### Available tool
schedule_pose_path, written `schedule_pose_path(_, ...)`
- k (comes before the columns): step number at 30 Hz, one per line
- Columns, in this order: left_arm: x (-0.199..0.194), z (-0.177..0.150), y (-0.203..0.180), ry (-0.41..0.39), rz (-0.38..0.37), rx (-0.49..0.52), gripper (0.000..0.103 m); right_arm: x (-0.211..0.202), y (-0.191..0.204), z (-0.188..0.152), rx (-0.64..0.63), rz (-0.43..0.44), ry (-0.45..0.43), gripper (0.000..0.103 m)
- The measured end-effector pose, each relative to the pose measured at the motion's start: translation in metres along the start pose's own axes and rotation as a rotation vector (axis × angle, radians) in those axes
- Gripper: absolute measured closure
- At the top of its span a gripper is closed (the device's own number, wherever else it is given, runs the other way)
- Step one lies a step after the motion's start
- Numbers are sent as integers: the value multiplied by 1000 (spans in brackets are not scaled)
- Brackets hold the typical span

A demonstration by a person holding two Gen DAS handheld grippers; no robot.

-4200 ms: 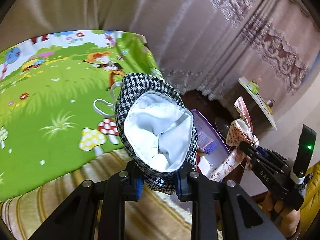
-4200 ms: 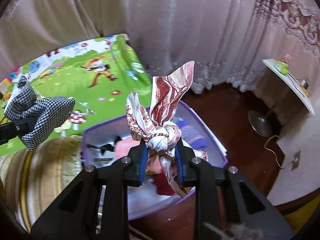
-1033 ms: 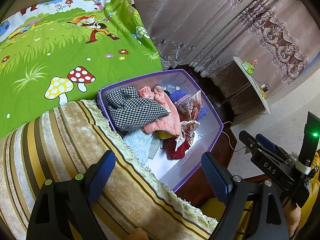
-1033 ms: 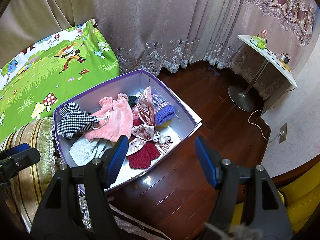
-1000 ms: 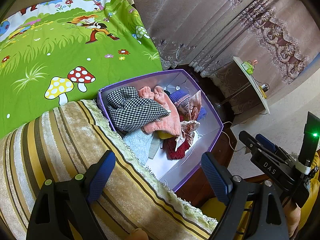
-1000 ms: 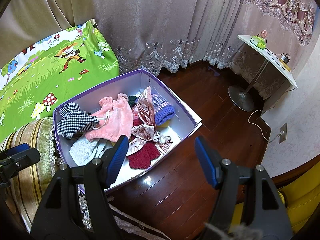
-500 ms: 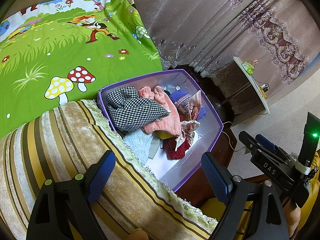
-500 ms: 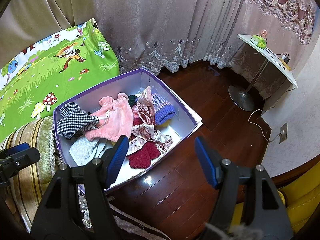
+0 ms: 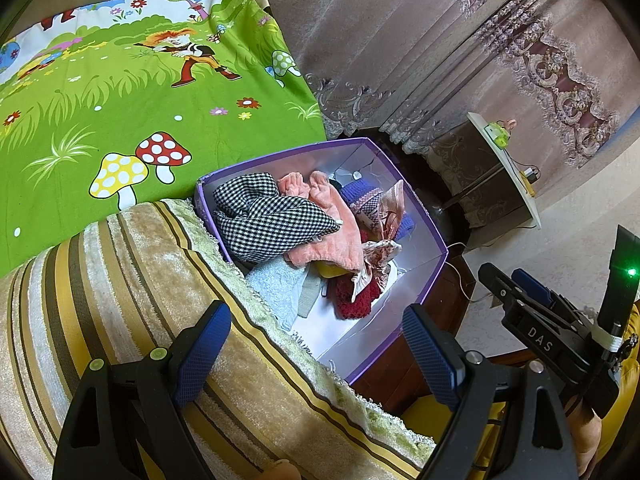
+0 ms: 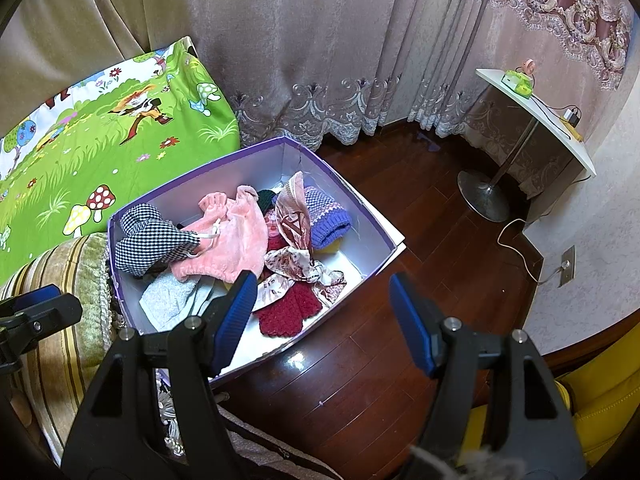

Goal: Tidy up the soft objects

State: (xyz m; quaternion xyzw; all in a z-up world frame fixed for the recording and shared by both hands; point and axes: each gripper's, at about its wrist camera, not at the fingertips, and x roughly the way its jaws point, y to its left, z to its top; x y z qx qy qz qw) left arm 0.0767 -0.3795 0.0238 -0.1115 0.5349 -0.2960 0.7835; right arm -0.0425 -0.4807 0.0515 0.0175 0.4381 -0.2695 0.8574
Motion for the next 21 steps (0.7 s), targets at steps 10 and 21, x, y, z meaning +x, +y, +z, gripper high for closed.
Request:
schedule_pose_path(10, 1, 0, 0, 3, 3, -1, 13, 0, 0, 0, 1, 4, 2, 31)
schedule_pose_path(21, 4, 4, -1, 4, -9, -3, 11, 1, 0, 1, 4, 7, 2, 31)
